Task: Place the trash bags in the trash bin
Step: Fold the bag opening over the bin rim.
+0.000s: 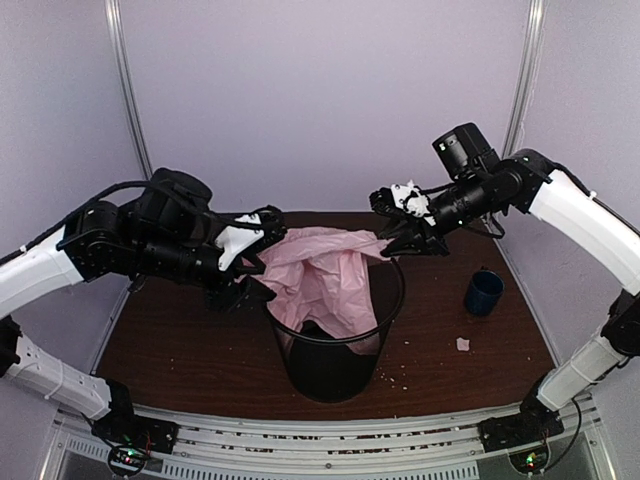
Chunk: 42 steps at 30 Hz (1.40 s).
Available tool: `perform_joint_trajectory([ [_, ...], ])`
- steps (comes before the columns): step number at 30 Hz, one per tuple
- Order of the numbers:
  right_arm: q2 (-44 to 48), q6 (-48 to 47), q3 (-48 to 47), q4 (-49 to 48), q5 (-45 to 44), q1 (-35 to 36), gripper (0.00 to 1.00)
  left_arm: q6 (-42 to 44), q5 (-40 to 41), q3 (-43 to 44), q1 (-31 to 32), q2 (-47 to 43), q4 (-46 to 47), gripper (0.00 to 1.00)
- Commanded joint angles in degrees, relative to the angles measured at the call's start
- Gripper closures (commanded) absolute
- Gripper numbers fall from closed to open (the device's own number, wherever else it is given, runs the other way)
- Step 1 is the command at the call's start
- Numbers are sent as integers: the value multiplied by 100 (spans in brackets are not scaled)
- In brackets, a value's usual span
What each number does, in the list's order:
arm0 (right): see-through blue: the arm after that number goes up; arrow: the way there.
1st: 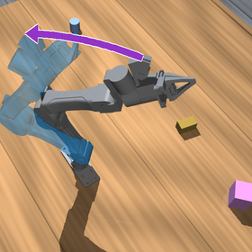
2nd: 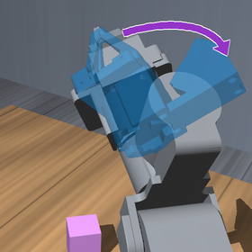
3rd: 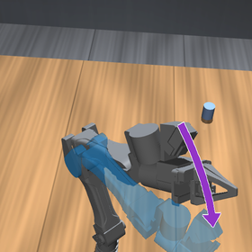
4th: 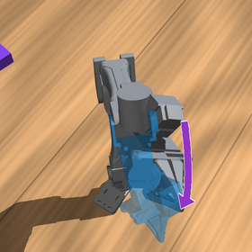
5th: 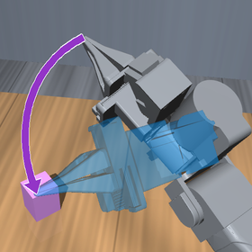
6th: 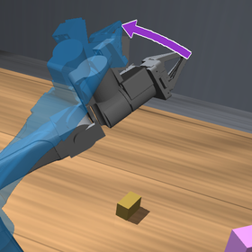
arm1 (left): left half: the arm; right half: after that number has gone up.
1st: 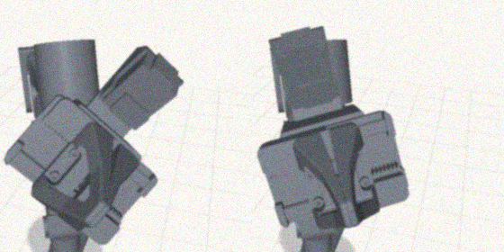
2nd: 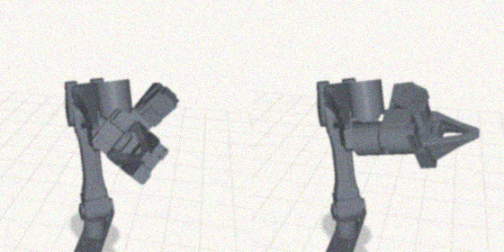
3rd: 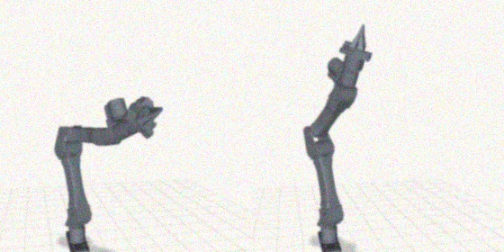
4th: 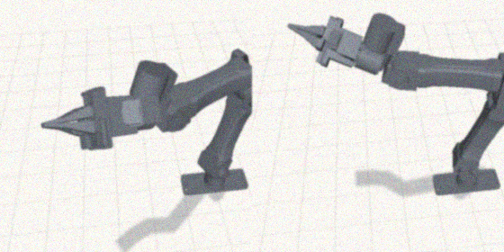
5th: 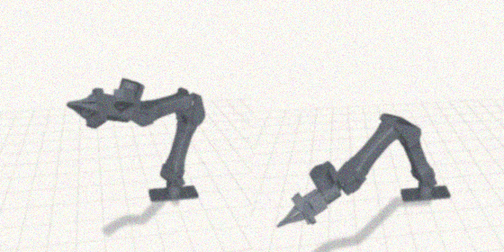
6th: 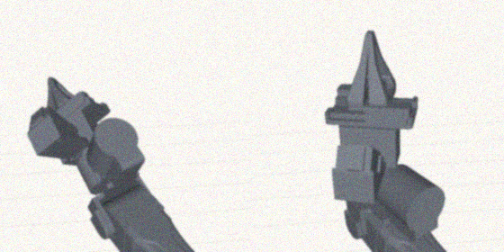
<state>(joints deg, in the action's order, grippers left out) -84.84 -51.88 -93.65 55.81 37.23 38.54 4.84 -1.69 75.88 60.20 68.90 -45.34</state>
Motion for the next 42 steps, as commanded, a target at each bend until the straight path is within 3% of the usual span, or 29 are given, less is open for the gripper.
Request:
perform_joint_trajectory([
  [1,292,58,-28,-93,-51,38,77,168,705,122,62,-312,-88,57],
  [5,506,139,160,-244,-104,147,91,194,652,140,62,-460,-105,70],
  [7,528,167,141,-197,-136,228,99,215,635,299,95,-497,-40,67],
  [8,550,189,128,-194,-151,273,100,269,644,320,138,-539,102,60],
  [9,570,208,134,-191,-155,310,100,327,711,316,189,-585,245,50],
  [11,605,266,137,-209,-155,372,100,488,787,328,235,-551,407,39],
  [14,647,360,140,-243,-131,414,100,715,871,452,402,-248,473,36],
  [18,698,374,216,-287,-162,422,100,1099,1461,529,854,212,669,39],
  [26,788,377,289,-278,-155,426,100,1555,2042,351,879,447,1355,55],
  [33,828,363,325,-259,-153,426,100,1513,1143,744,932,167,1451,59],
  [35,836,363,334,-264,-146,426,100,1650,1478,679,932,148,1537,55],
  [38,859,345,362,-264,-146,426,100,1814,1788,554,927,345,1464,41],
  [42,872,347,404,-289,-131,426,100,1845,2225,540,918,731,1357,43],
])
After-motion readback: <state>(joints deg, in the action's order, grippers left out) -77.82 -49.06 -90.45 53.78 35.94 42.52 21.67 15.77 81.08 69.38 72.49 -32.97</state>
